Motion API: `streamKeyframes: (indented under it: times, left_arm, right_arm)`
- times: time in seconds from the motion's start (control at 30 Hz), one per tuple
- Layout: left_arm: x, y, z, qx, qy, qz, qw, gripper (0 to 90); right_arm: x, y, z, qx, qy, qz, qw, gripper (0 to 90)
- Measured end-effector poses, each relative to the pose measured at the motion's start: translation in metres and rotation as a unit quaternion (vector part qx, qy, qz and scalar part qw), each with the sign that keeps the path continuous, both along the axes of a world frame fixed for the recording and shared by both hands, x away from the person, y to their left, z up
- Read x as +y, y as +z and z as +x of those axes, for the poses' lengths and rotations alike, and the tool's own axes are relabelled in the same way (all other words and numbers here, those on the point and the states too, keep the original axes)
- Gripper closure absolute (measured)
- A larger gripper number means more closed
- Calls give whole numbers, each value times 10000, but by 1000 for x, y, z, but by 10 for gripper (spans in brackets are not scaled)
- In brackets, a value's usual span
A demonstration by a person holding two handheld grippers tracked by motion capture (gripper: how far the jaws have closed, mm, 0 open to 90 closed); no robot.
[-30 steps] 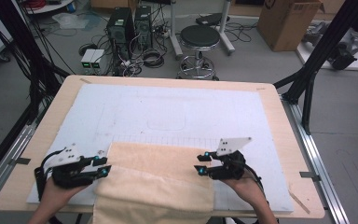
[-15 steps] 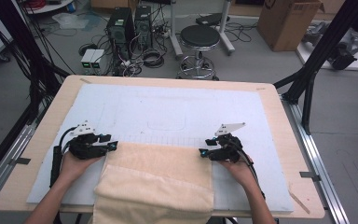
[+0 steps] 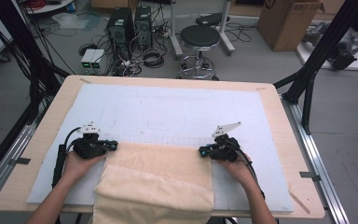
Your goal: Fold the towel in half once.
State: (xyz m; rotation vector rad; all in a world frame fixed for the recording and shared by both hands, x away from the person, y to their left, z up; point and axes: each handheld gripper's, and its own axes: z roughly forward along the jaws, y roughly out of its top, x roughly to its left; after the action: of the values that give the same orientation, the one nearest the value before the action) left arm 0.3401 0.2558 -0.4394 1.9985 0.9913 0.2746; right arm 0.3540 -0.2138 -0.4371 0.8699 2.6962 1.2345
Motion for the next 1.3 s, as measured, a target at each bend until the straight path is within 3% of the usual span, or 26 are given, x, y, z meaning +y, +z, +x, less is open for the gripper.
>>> streamKeyframes:
  times: [0.13,0.2,0.27,0.3,0.5,0.67,0.8,0.87,0.93,1.1,1.13,1.17,1.2,1.3]
  left_arm:
    - [0,3,8,-52,211,-151,9996,857]
    - [-4,9,15,-201,289,-69,9994,858]
    - [-8,20,25,-297,452,-137,9984,858]
    - [-9,27,31,-359,520,-153,9979,858]
    - [-20,61,72,-549,872,-112,9946,859]
    - [-27,74,92,-686,1063,-153,9919,858]
    - [-28,65,103,-545,1163,-19,9917,811]
    - [-27,56,107,-342,1141,233,9926,701]
    - [-24,51,105,-304,1096,289,9931,661]
    - [-17,37,94,-211,839,83,9962,603]
    - [-17,35,93,-115,731,11,9973,598]
    - [-18,32,92,49,544,8,9985,582]
    - [-20,31,91,88,435,73,9990,566]
    - [-26,25,79,-106,222,-79,9997,575]
  right_arm:
    - [0,9,7,-158,-131,-148,9997,848]
    - [3,19,13,-261,-210,-272,9991,850]
    - [5,31,22,-426,-322,-351,9980,850]
    - [6,36,27,-546,-351,-392,9971,850]
    - [7,64,68,-774,-705,-562,9929,851]
    - [3,84,101,-827,-1069,-598,9890,851]
    - [1,78,112,-781,-1208,-450,9886,815]
    - [0,67,117,-643,-1303,-485,9882,666]
    - [-4,60,119,-472,-1380,-375,9886,638]
    - [-10,55,108,-442,-1269,-125,9909,580]
    - [-11,53,103,-470,-1215,-62,9915,580]
    - [-11,52,100,-465,-1180,14,9919,575]
    - [-11,49,93,-408,-1127,184,9926,572]
    - [-5,45,80,-463,-914,209,9945,561]
